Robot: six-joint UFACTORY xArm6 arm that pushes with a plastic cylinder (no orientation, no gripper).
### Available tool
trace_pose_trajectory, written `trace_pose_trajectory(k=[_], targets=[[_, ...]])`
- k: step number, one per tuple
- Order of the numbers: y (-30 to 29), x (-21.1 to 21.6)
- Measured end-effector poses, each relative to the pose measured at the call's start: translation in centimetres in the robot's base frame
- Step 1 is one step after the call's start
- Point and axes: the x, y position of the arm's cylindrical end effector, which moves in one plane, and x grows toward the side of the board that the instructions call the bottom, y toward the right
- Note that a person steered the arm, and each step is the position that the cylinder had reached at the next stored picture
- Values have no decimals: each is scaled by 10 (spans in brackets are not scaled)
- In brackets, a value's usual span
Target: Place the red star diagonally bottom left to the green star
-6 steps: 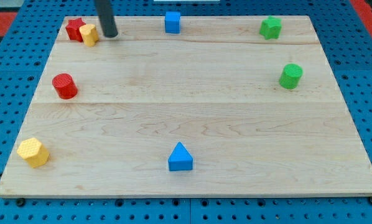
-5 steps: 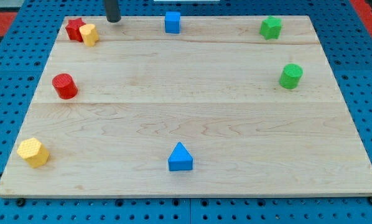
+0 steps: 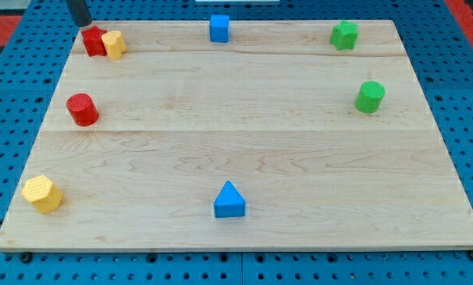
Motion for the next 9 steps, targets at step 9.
trace_pose_trajectory(k=[9], targets=[[145, 131]])
